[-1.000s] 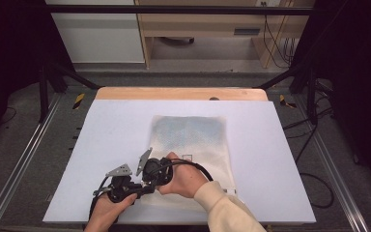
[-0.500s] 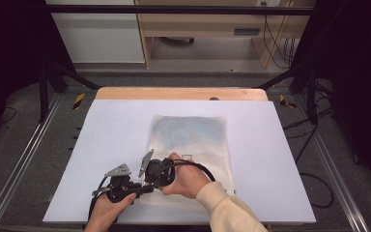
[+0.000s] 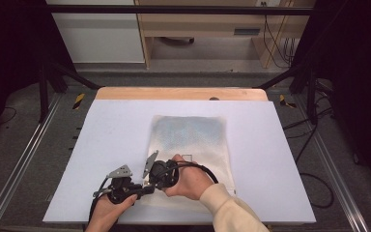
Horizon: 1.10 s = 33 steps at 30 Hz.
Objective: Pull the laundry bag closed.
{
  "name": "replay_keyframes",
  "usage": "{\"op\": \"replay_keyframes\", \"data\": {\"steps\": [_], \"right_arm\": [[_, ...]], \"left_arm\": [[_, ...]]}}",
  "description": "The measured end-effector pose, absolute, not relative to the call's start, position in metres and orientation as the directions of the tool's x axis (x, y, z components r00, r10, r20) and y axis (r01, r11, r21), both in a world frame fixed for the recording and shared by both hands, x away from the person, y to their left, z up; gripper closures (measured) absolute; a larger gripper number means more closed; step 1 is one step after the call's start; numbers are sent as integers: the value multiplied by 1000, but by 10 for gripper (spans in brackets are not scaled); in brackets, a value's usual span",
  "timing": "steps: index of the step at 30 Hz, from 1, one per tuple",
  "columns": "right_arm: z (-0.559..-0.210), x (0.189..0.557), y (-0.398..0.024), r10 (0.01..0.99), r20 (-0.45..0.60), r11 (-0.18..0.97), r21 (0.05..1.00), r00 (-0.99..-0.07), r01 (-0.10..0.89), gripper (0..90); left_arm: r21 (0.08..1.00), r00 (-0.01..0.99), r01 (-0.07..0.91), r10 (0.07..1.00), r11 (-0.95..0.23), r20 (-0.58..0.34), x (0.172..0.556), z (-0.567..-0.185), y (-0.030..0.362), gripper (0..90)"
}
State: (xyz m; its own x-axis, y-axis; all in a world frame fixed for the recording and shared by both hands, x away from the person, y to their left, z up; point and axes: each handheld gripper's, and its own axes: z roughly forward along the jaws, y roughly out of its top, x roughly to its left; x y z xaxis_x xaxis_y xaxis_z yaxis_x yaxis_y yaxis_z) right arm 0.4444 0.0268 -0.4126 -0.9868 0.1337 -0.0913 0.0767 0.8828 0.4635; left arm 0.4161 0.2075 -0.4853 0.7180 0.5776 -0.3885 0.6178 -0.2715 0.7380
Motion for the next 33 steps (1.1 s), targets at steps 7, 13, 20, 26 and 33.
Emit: {"op": "replay_keyframes", "data": {"steps": [7,13,20,26,33], "right_arm": [[-416,446,23,141,-76,878,470,-987,89,822],[-414,445,18,137,-79,870,486,-987,82,822],[-419,444,15,142,-76,860,503,-987,85,822],[-417,444,13,143,-79,852,518,-987,81,822],[-417,445,12,141,-83,853,516,-986,79,822]], "left_arm": [[736,721,616,580,-282,-380,416,-487,205,833],[743,727,607,576,-283,-374,415,-484,204,833],[741,726,603,587,-296,-357,414,-485,203,833],[747,727,598,588,-290,-354,414,-483,202,833],[751,722,596,599,-285,-346,412,-483,201,833]]}}
